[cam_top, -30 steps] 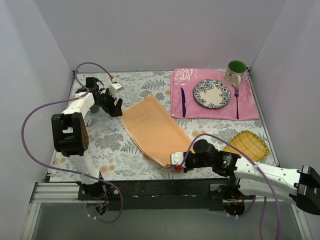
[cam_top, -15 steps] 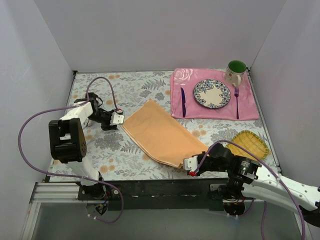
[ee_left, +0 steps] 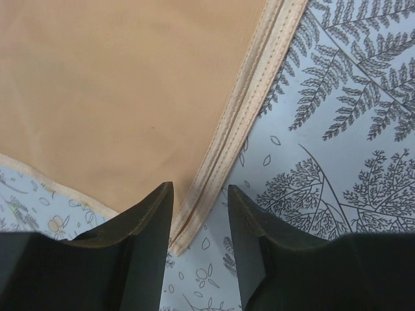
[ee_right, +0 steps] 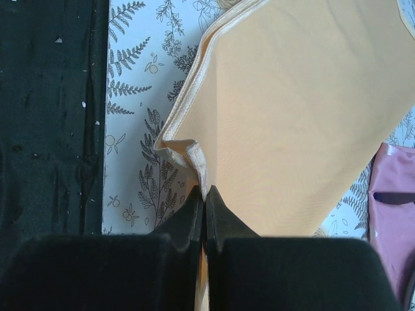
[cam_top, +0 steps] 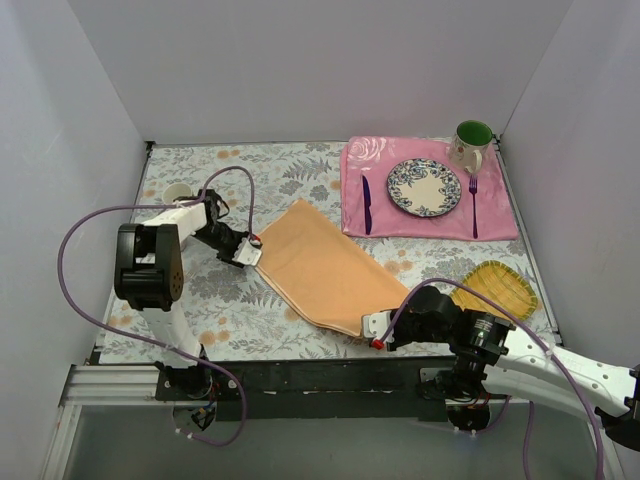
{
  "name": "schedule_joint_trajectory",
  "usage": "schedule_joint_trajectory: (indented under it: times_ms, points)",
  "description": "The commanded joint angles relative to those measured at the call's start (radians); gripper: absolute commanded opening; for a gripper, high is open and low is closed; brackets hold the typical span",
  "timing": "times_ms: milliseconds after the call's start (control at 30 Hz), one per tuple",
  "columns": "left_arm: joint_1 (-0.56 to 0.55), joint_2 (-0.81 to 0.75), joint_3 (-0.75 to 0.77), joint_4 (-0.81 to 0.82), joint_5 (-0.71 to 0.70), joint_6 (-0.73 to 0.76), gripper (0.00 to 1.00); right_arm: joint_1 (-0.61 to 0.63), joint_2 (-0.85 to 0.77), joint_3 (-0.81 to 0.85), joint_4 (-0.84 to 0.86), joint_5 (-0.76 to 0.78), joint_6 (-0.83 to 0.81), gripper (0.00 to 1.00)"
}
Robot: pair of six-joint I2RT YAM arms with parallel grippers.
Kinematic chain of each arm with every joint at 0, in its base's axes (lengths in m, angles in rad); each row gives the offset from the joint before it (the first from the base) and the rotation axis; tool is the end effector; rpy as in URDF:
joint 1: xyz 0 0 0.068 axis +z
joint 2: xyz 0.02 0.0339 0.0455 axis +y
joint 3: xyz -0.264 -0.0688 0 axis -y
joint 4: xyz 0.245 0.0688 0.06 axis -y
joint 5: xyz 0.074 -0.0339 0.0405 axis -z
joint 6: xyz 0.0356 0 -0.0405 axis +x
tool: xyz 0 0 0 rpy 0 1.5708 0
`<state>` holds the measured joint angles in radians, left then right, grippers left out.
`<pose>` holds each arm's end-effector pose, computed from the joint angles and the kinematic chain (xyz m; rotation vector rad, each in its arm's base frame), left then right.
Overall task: Fold the napkin into a case and place the utensils inside
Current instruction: Pick up the rectangle-folded napkin from the center of the board.
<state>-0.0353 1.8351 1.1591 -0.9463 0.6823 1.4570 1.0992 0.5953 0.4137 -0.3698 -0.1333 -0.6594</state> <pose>0.3114 -0.0335 0.1604 1.7701 1.9502 -0.7528 0.0623 0.1325 0.2191 -1.7006 1.3041 0.4006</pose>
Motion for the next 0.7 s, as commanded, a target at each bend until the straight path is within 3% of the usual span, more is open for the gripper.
schedule_joint_trajectory:
  times_ms: [0,100,433,633,667]
  points:
    - [-0.02,0.029,0.034,-0.051,-0.065,0.094,0.38,-0.009,-0.006,0.034,0.011,0.009,0.0,0.01]
    - [-0.023,0.075,0.054,-0.062,-0.108,0.095,0.34,-0.009,-0.003,0.036,0.015,0.011,0.007,0.01]
    - [-0.057,0.139,0.085,-0.022,-0.135,0.007,0.01,-0.016,0.044,0.082,0.066,0.05,0.046,0.01]
    - [-0.06,0.07,0.076,-0.016,-0.049,-0.101,0.0,-0.028,0.055,0.131,0.071,0.072,0.05,0.01]
    - [-0.06,0.058,0.071,-0.02,-0.052,-0.107,0.04,-0.029,0.055,0.135,0.068,0.073,0.053,0.01]
